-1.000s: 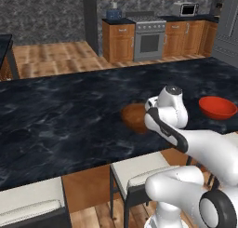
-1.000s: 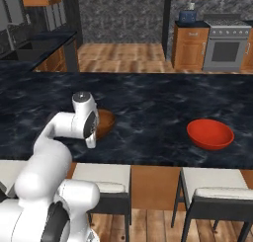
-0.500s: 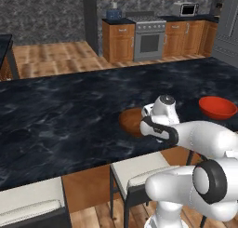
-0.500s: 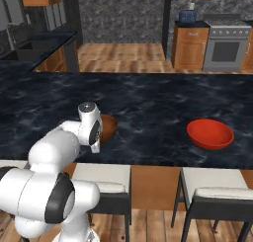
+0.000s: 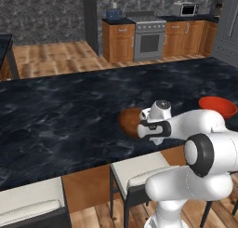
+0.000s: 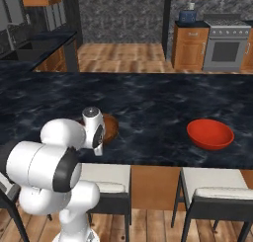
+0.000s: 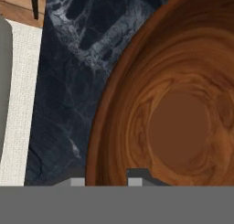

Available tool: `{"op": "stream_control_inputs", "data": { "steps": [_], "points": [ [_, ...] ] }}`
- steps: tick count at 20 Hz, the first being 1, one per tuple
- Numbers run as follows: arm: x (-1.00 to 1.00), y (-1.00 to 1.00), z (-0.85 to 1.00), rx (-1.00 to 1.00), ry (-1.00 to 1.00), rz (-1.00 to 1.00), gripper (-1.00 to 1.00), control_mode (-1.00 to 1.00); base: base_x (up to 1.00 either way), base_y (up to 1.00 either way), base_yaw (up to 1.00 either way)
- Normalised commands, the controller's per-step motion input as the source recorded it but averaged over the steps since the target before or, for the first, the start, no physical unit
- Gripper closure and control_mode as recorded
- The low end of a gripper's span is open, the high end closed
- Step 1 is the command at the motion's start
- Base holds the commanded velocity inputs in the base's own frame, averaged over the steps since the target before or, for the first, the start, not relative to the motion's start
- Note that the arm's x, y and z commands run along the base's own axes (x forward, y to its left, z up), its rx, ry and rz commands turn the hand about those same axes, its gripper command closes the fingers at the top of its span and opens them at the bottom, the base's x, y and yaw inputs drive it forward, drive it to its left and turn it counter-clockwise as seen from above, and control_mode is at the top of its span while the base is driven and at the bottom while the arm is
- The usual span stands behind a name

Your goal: Pick up the bowls from the cabinet and place each bowl in front of a stool on the dining counter.

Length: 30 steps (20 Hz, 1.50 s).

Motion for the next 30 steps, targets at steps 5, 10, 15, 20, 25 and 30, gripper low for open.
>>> {"op": "stream_control_inputs", "data": {
  "steps": [5,10,15,20,25,30],
  "points": [
    [0.19,0.00,-0.19,0.00,0.00,0.00,1.00,-1.00,0.00,0.00,0.00],
    [-0.04,0.00,0.00,0.00,0.09,0.00,1.00,-1.00,0.00,0.00,0.00],
    [-0.36,0.00,-0.01,-0.02,0.11,0.00,1.00,-1.00,0.00,0.00,0.00],
    [-0.25,0.00,-0.07,0.00,0.05,0.01,1.00,-1.00,0.00,0.00,0.00],
    [-0.07,0.00,-0.10,0.00,0.04,0.01,1.00,-1.00,0.00,0.00,0.00],
    [0.00,0.00,-0.04,0.00,0.00,0.00,1.00,-1.00,0.00,0.00,0.00]
  ]
}}
